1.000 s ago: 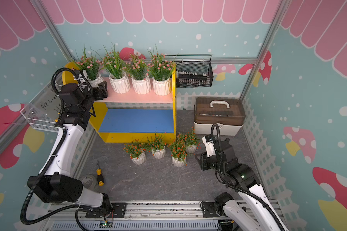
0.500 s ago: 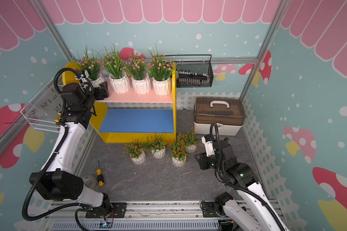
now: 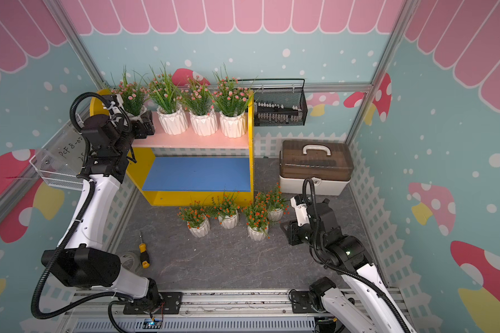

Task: Place the baby's breath potted plants on the rack by color
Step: Place the baby's breath potted plant on the rack, then pick up the baby's breath potted plant from the center of the board.

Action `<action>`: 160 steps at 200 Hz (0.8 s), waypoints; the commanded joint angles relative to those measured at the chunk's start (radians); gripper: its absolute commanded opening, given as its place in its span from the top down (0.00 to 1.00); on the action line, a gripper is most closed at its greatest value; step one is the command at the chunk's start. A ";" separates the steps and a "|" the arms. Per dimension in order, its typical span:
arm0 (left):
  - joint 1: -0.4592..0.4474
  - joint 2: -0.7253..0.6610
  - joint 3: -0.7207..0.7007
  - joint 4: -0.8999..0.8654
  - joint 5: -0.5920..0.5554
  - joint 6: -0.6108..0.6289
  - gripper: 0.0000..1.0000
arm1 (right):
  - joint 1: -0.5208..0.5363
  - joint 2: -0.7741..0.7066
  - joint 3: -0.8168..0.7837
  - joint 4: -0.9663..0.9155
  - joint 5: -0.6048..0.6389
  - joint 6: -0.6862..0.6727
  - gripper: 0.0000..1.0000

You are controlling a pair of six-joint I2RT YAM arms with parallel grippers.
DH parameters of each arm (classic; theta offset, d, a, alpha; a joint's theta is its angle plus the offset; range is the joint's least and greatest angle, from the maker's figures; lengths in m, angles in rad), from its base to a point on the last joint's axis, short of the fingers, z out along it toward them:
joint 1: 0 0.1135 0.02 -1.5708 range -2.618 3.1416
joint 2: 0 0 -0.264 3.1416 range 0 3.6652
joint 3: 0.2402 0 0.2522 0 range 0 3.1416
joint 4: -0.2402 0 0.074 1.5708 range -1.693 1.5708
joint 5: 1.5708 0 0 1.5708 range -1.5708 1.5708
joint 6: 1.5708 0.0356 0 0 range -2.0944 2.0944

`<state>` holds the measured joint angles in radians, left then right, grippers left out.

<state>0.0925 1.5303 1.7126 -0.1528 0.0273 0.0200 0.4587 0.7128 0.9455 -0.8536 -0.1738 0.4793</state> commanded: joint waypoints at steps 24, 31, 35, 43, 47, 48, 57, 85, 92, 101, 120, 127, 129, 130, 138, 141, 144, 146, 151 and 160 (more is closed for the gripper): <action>0.010 -0.110 0.000 -0.050 -0.015 -0.002 0.01 | -0.004 -0.014 -0.021 0.008 -0.004 -0.010 0.67; 0.009 -0.128 -0.016 -0.040 -0.012 -0.007 0.01 | -0.004 -0.013 -0.023 0.011 -0.004 -0.013 0.67; 0.010 -0.137 -0.025 -0.036 -0.008 -0.009 0.01 | -0.005 -0.013 -0.025 0.011 -0.003 -0.013 0.67; 0.010 -0.156 -0.038 -0.033 -0.003 -0.015 0.01 | -0.005 -0.011 -0.027 0.013 -0.002 -0.015 0.66; 0.009 -0.166 -0.044 -0.033 0.000 -0.016 0.01 | -0.005 -0.010 -0.028 0.013 -0.004 -0.016 0.67; 0.010 -0.168 -0.046 -0.033 0.000 -0.017 0.01 | -0.005 -0.009 -0.028 0.013 -0.004 -0.016 0.67; 0.010 -0.187 -0.059 -0.035 0.003 -0.022 0.01 | -0.005 -0.007 -0.030 0.014 -0.001 -0.017 0.67; 0.010 -0.270 -0.124 -0.054 0.018 -0.069 0.01 | -0.009 0.001 -0.040 0.015 0.041 -0.021 0.66; 0.009 -0.306 -0.163 -0.054 0.019 -0.097 0.01 | -0.011 0.008 -0.043 0.017 0.054 -0.025 0.66; 0.006 -0.360 -0.231 -0.033 0.032 -0.135 0.01 | -0.015 0.025 -0.049 0.024 0.066 -0.028 0.66; -0.024 -0.484 -0.405 0.060 0.052 -0.189 0.01 | -0.026 0.060 -0.073 0.060 0.059 -0.029 0.68; -0.046 -0.522 -0.454 0.083 0.042 -0.193 0.01 | -0.030 0.069 -0.087 0.080 0.049 -0.027 0.68; -0.054 -0.531 -0.466 0.087 0.037 -0.194 0.01 | -0.033 0.071 -0.091 0.085 0.046 -0.026 0.68; -0.058 -0.537 -0.470 0.088 0.033 -0.195 0.01 | -0.033 0.073 -0.093 0.088 0.044 -0.026 0.68; -0.092 -0.571 -0.505 0.088 0.016 -0.189 0.01 | -0.038 0.080 -0.106 0.103 0.034 -0.024 0.68; -0.105 -0.581 -0.516 0.085 0.012 -0.183 0.01 | -0.039 0.083 -0.110 0.109 0.032 -0.024 0.68; -0.117 -0.592 -0.527 0.082 0.006 -0.179 0.01 | -0.040 0.085 -0.114 0.113 0.032 -0.023 0.68; -0.127 -0.600 -0.531 0.078 0.001 -0.178 0.01 | -0.041 0.087 -0.118 0.116 0.032 -0.022 0.68; -0.149 -0.615 -0.547 0.072 -0.010 -0.174 0.01 | -0.043 0.091 -0.125 0.123 0.030 -0.022 0.68; -0.183 -0.639 -0.574 0.063 -0.017 -0.171 0.01 | -0.046 0.092 -0.140 0.134 0.030 -0.020 0.68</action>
<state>-0.0181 0.9543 1.1946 -0.1234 0.0376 -0.1318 0.4240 0.8036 0.8368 -0.7746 -0.1360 0.4709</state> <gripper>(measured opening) 0.991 0.322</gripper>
